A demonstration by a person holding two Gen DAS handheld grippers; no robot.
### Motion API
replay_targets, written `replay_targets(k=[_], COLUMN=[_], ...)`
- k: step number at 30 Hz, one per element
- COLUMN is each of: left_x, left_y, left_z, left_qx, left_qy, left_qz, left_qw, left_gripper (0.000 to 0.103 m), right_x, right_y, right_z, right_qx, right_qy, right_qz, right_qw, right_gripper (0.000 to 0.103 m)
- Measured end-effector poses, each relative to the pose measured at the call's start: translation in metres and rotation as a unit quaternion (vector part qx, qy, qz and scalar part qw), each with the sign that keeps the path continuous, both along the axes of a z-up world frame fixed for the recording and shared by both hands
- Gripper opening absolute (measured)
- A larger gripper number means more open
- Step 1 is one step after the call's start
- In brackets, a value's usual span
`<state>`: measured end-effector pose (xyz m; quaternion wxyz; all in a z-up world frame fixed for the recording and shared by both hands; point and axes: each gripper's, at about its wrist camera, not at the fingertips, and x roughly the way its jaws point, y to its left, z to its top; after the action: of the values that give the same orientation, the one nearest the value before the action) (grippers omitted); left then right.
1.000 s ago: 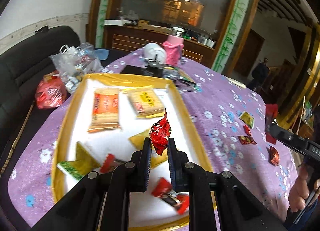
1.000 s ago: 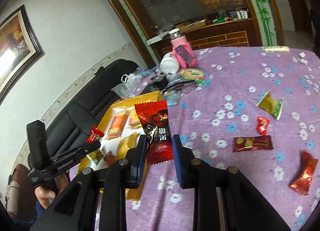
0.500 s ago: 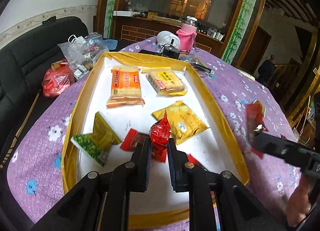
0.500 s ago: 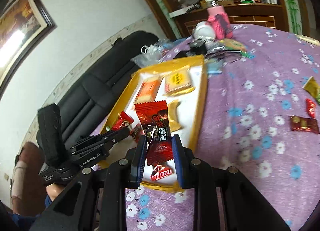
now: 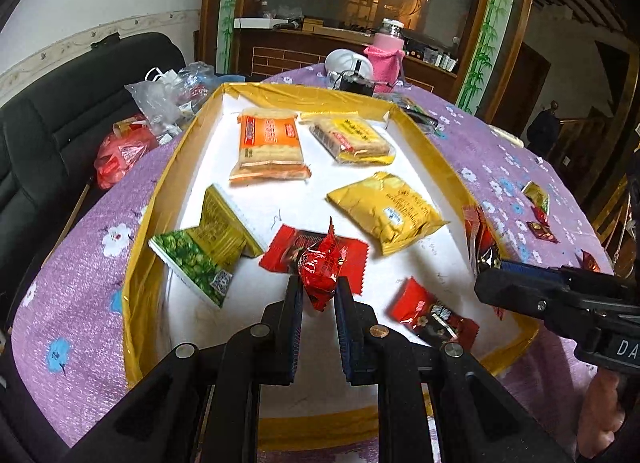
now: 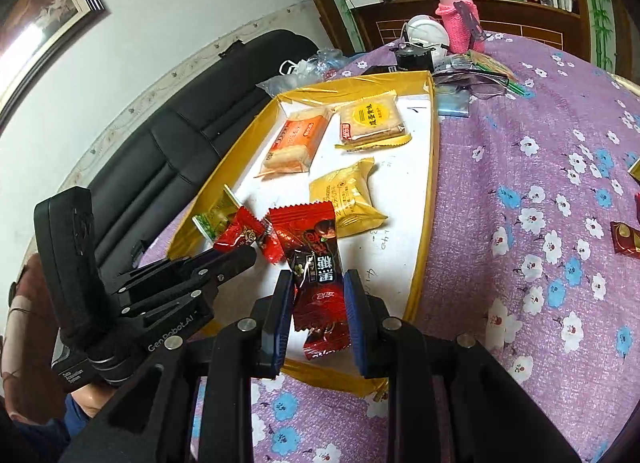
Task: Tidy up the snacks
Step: 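Lower both held red candies toward the box interior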
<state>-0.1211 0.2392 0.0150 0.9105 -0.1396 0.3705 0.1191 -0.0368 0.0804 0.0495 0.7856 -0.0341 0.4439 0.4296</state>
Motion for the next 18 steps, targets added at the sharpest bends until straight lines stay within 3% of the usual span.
replay_targets(k=[12,18], left_x=[0.003,0.004], left_y=[-0.013,-0.011], left_z=[-0.001,-0.003], left_qx=[0.056,0.050], left_qy=[0.006,0.011], left_qz=[0.011,0.010], left_qw=[0.9984,0.9986], left_gripper=[0.016,0.016], right_x=[-0.006,-0.011], right_y=[0.016,0.016], right_z=[-0.017,-0.019], right_qx=[-0.032,-0.031], right_qy=[-0.037,-0.048], right_qz=[0.012,0.015], right_qw=[0.999,0.998], right_gripper=[0.025,0.025])
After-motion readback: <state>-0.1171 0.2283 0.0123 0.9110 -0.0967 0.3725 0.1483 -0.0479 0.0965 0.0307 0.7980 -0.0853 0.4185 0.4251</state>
